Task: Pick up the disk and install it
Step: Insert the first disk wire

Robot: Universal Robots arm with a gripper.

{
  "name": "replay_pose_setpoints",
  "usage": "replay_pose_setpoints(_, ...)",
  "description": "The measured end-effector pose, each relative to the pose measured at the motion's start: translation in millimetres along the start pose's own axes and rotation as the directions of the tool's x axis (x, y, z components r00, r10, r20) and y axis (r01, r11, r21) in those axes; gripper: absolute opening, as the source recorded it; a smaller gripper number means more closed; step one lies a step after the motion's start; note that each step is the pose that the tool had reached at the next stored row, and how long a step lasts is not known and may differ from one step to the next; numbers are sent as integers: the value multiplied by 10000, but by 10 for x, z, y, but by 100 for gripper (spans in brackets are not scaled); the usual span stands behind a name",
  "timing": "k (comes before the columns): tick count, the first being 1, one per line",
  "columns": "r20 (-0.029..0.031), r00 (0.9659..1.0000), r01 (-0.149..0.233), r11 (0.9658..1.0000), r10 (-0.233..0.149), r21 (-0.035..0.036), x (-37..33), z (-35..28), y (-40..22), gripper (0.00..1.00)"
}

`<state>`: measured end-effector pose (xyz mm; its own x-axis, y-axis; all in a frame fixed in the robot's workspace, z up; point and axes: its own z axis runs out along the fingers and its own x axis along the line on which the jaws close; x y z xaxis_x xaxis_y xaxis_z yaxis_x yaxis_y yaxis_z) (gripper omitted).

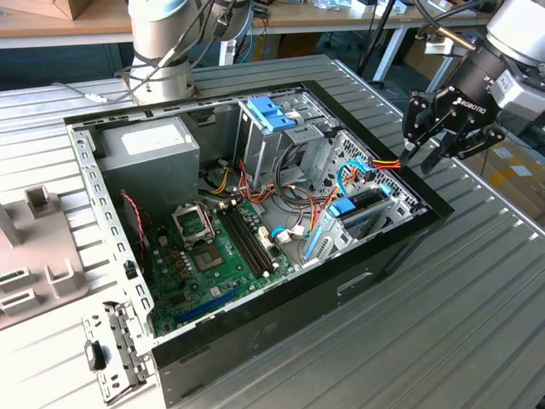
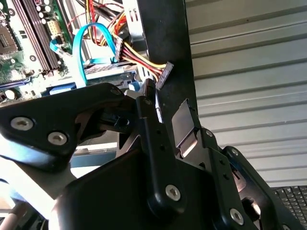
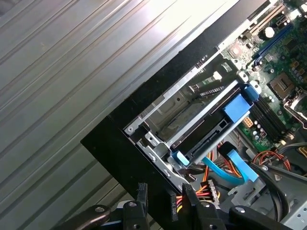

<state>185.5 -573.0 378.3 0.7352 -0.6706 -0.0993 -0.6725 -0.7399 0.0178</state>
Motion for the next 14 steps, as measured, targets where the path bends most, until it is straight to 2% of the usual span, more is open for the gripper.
replay_pose_setpoints(3, -1, 10000, 85, 10000, -85, -10, 0, 30, -50, 42)
replay_pose_setpoints(6, -1, 9999, 120, 9999, -120, -18, 20, 59, -72, 42)
replay_pose_setpoints(14, -2, 9999, 156, 9999, -156, -22, 20, 129, -84, 42)
